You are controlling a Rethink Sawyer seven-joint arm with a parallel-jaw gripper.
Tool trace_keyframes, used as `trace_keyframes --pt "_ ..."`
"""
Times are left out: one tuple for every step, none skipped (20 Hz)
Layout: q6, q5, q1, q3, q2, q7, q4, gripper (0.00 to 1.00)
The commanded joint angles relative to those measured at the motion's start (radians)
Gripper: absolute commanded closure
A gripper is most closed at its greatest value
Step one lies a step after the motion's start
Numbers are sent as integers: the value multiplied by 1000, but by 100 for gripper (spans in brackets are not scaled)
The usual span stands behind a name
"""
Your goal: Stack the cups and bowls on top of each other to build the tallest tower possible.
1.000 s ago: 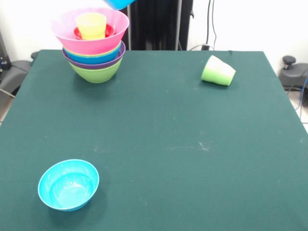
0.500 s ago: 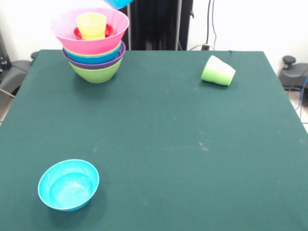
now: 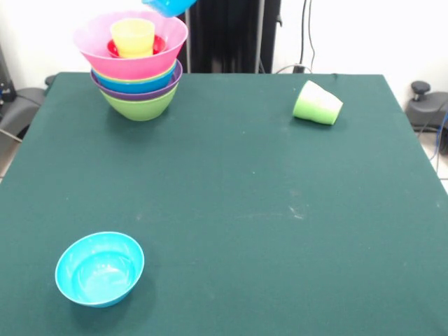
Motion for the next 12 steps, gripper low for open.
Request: trace_keyframes --pt "168 -82 -7 28 80 -262 -104 100" --pt "175 -83 -13 33 79 -266 -108 100" --pt "182 -85 -18 37 77 -267 -112 100" --pt "188 -89 -22 40 79 -270 -117 100" --pt "193 -96 -25 39 87 -271 -123 100" --pt "198 -103 -27 38 94 -272 -128 100" --pt "200 -109 -30 37 101 -274 -132 100" --pt "202 -116 -33 36 108 -276 -135 100" --pt "207 -121 -38 37 112 -278 -141 100" --pt "214 -125 -41 38 117 -282 -147 100" --pt "219 -130 -44 37 122 -286 -153 100" --pt "225 -135 -46 35 128 -289 -160 100"
